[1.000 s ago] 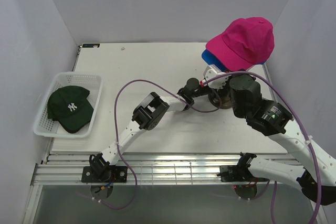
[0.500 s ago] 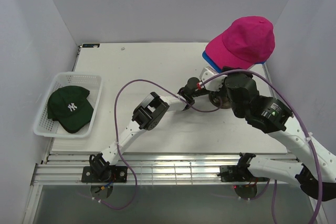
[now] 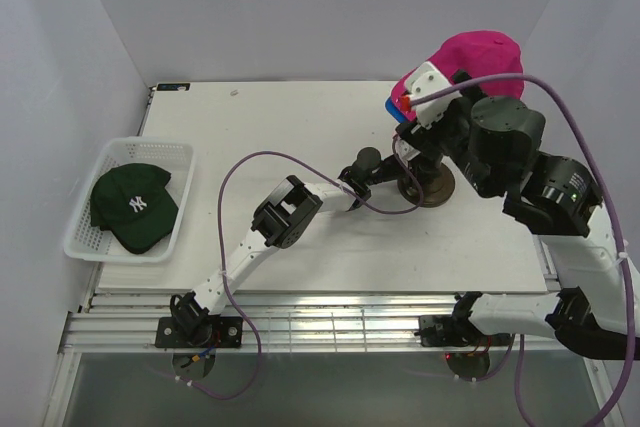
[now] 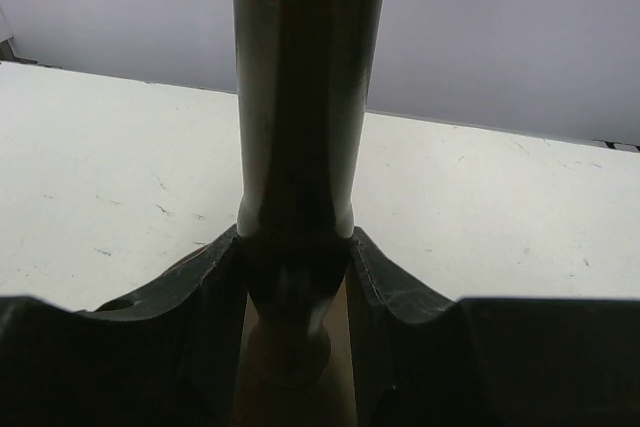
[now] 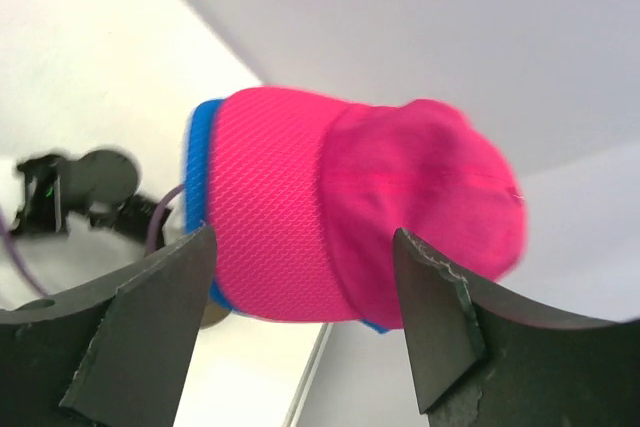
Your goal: Stack the hats
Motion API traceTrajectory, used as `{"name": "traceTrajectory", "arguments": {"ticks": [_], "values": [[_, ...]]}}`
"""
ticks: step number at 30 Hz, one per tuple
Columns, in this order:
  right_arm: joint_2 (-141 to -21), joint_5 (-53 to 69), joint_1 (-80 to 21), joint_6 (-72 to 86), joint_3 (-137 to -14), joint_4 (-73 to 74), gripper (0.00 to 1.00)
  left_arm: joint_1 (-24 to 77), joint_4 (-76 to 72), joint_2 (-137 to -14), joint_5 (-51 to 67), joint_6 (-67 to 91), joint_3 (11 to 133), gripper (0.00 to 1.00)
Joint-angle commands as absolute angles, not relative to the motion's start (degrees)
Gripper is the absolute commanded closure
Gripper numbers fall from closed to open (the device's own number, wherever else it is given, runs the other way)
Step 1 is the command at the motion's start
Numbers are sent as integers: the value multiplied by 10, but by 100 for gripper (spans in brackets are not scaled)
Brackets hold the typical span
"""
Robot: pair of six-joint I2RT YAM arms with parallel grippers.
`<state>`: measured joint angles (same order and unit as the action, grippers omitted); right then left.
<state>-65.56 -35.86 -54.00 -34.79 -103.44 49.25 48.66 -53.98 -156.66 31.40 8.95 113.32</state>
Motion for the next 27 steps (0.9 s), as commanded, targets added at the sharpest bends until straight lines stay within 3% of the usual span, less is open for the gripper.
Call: {"name": "traceTrajectory", "arguments": {"ticks": [1,6,15,27], "values": [[-706,-495,-533,-306,-1103,414,24,489,-485,-1541,304,76,1135,100],[-761,-573,-457,-336,-1121,313,23,488,-481,-1534,302,73,1127,100],[-818,-469,-330,-279,-1187,265,28,489,-476,-1521,308,70,1115,100],[-784,-358,-272,-216,-1020,334,23,489,-475,-1521,311,71,1117,100]]}}
